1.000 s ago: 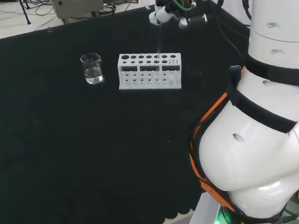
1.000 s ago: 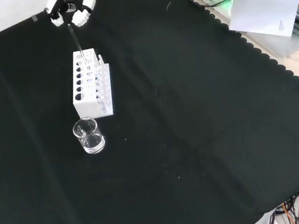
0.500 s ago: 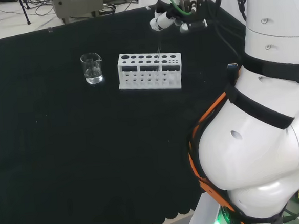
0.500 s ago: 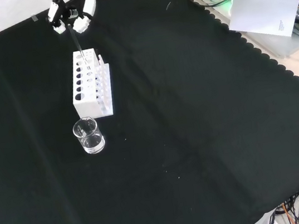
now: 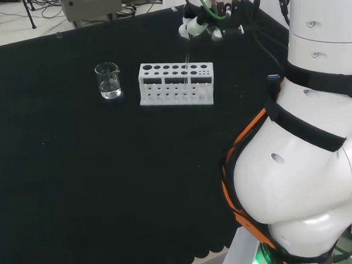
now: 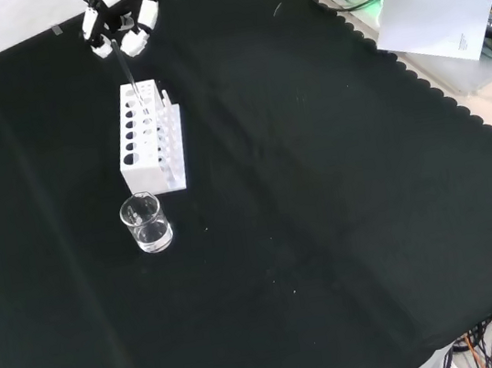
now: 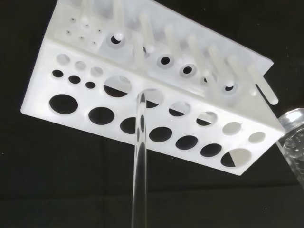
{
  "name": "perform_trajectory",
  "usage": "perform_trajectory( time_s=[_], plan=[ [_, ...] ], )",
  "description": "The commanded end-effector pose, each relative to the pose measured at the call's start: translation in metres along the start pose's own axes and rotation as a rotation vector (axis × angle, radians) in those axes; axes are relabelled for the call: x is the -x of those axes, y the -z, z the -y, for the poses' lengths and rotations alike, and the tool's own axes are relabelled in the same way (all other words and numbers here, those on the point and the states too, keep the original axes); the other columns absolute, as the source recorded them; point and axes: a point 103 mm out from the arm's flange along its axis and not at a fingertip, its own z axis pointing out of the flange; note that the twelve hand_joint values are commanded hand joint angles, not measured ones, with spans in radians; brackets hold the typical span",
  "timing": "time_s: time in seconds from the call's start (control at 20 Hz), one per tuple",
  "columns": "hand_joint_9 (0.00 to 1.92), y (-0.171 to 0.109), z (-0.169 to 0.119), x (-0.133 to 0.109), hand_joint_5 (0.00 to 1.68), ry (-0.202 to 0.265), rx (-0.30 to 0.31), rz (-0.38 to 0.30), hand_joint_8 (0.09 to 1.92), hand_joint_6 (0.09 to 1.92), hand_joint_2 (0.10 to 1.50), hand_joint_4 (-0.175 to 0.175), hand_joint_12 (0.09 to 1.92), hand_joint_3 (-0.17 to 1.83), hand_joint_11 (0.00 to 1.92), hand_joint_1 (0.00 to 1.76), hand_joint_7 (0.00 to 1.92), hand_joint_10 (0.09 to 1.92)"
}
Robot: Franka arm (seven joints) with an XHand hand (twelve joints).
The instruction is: Take the glass rod from the white test tube rack.
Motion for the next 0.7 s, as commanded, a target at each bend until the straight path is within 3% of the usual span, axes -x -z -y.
perform_trajectory(
  time_s=[0.05, 0.5, 0.6, 0.7],
  plan=[
    [1.65, -0.002, -0.001, -0.002, 0.57, -0.002, -0.001, 0.0, 1.23, 0.83, 0.93, -0.175, 1.2, 0.49, 1.73, 0.84, 1.01, 0.91],
    [1.67, 0.0, -0.008, -0.01, 0.58, 0.004, 0.044, 0.02, 1.22, 0.8, 0.87, -0.175, 1.12, 0.56, 1.83, 1.07, 1.02, 0.86],
    [1.67, -0.001, -0.009, -0.012, 0.65, 0.005, 0.054, 0.027, 1.21, 0.79, 0.79, -0.175, 1.05, 0.68, 1.87, 1.27, 1.01, 0.86],
    [1.68, -0.002, -0.01, -0.014, 0.7, 0.004, 0.055, 0.017, 1.22, 0.78, 0.73, -0.175, 0.96, 0.77, 1.9, 1.35, 1.01, 0.85]
  ],
)
